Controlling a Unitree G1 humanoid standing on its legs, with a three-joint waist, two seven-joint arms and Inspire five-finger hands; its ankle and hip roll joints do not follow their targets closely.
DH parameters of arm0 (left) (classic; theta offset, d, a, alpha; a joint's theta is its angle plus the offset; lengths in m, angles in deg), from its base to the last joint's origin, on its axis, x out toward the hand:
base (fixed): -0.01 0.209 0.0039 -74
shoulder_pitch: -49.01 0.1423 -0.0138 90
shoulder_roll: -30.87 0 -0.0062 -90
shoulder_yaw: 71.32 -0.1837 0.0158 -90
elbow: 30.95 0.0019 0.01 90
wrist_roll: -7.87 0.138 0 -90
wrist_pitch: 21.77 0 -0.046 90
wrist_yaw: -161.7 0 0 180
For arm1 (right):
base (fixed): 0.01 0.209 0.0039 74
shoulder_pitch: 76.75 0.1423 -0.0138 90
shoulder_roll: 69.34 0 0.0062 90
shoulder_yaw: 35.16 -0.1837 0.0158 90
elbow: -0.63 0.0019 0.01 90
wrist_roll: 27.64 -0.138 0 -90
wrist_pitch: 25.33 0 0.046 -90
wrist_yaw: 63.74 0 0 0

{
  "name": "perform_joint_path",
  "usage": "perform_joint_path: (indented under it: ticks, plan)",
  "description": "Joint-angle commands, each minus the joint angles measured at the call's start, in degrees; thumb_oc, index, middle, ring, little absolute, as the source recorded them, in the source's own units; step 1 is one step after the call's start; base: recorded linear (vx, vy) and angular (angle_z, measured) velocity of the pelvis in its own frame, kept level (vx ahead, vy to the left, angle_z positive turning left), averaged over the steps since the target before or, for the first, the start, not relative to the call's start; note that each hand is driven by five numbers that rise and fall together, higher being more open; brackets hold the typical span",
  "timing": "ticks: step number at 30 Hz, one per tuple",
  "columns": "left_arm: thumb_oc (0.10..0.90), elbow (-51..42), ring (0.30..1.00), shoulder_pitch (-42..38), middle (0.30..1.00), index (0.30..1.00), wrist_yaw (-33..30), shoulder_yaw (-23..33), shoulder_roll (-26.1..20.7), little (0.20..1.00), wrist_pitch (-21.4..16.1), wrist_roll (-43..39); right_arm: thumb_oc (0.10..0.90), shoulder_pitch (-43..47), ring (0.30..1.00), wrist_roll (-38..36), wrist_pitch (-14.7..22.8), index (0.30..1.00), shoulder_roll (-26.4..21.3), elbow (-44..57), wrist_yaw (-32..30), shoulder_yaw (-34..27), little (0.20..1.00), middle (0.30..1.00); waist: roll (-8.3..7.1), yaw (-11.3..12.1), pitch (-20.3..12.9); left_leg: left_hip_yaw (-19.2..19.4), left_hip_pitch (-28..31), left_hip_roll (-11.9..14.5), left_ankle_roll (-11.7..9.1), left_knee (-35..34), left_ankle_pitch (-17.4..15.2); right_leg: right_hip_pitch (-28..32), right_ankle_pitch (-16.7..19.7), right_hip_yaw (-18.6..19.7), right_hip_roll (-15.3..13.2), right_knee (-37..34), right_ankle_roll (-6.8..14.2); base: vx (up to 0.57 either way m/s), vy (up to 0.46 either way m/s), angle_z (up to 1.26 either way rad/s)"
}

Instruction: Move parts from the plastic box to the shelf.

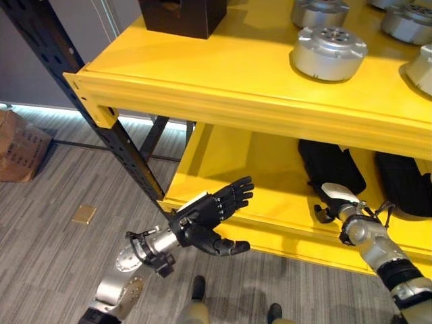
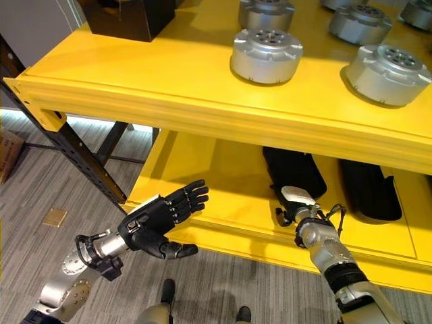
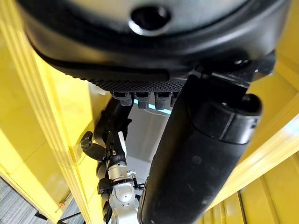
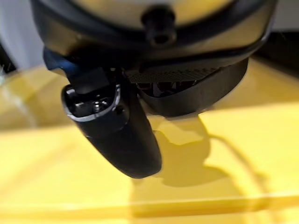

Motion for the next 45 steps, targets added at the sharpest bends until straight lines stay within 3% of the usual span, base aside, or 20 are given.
perform_joint_path:
  ticks: [1, 11, 23, 31, 36, 40, 45]
  plan:
    - [0.900, -7.25, 1.000, -3.59, 1.000, 1.000, -0.28, 4.30, 2.96, 1.000, -3.98, -3.75, 0.900, 0.63, 1.000, -6.90, -0.50, 1.000, -1.38, 1.85, -0.11, -0.08, 1.000, 1.000, 0.14, -0.11, -1.46, 3.88, 3.95, 3.76, -0.12, 1.34, -6.32, -3.35, -4.06, 2.98, -0.74, 7.10, -2.19, 0.00, 0.016, -0.10]
    - [0.900, -6.94, 1.000, -3.42, 1.000, 1.000, -1.30, 4.34, 3.81, 1.000, -4.47, -2.93, 0.900, -1.33, 1.000, -14.95, 0.21, 1.000, 2.30, 10.38, 2.78, -2.38, 1.000, 1.000, 0.22, -1.10, -1.50, 4.26, 4.49, 3.77, 0.00, 1.29, -6.57, -3.81, -4.14, 3.59, -0.60, 7.57, -2.35, 0.00, 0.005, -0.03]
    - [0.900, -6.81, 1.000, -3.10, 1.000, 1.000, -2.03, 4.01, 4.14, 1.000, -4.84, -2.39, 0.900, -1.94, 1.000, -14.03, 1.31, 1.000, 3.88, 15.78, 3.54, -1.86, 1.000, 1.000, 0.11, -1.48, -1.76, 4.37, 4.71, 3.68, -0.01, 1.10, -6.65, -3.91, -4.09, 3.96, -0.56, 7.40, -2.31, 0.00, 0.000, 0.00]
    - [0.900, -6.69, 1.000, -3.42, 1.000, 1.000, -1.99, 3.17, 4.17, 1.000, -4.72, -2.69, 0.900, 0.32, 1.000, -14.88, 0.69, 1.000, 3.76, 14.07, -0.64, -1.31, 1.000, 1.000, 0.29, -0.99, -1.94, 4.03, 4.59, 3.66, -0.08, 1.25, -6.72, -3.78, -4.25, 3.83, -0.55, 7.47, -2.38, 0.00, 0.000, 0.00]
    - [0.900, -6.75, 1.000, -3.73, 1.000, 1.000, -2.49, 2.60, 4.32, 1.000, -4.52, -2.67, 0.900, 1.92, 1.000, -20.69, -1.21, 1.000, 4.58, 11.10, -5.36, -2.91, 1.000, 1.000, 0.56, -0.84, -1.94, 3.83, 4.70, 3.58, -0.07, 1.31, -6.87, -3.70, -4.33, 3.88, -0.60, 7.48, -2.46, 0.00, 0.000, 0.00]
    - [0.900, -6.52, 1.000, -4.45, 1.000, 1.000, -2.92, 1.99, 4.44, 1.000, -4.33, -3.02, 0.900, 3.42, 1.000, -29.76, -1.19, 1.000, 6.98, 8.51, -9.07, -5.16, 1.000, 1.000, 0.94, -0.70, -1.94, 3.81, 4.93, 3.48, -0.07, 1.26, -7.00, -3.41, -4.31, 3.94, -0.67, 7.28, -2.51, 0.00, 0.000, 0.00]
    - [0.900, -6.48, 1.000, -4.81, 1.000, 1.000, -3.12, 1.37, 4.72, 1.000, -4.12, -3.04, 0.900, 4.84, 1.000, -32.06, -0.36, 1.000, 9.14, 7.93, -10.18, -6.20, 1.000, 1.000, 1.21, -0.59, -2.05, 3.81, 5.28, 3.47, -0.07, 1.10, -7.06, -3.22, -4.35, 4.06, -0.62, 7.20, -2.60, 0.00, 0.000, 0.00]
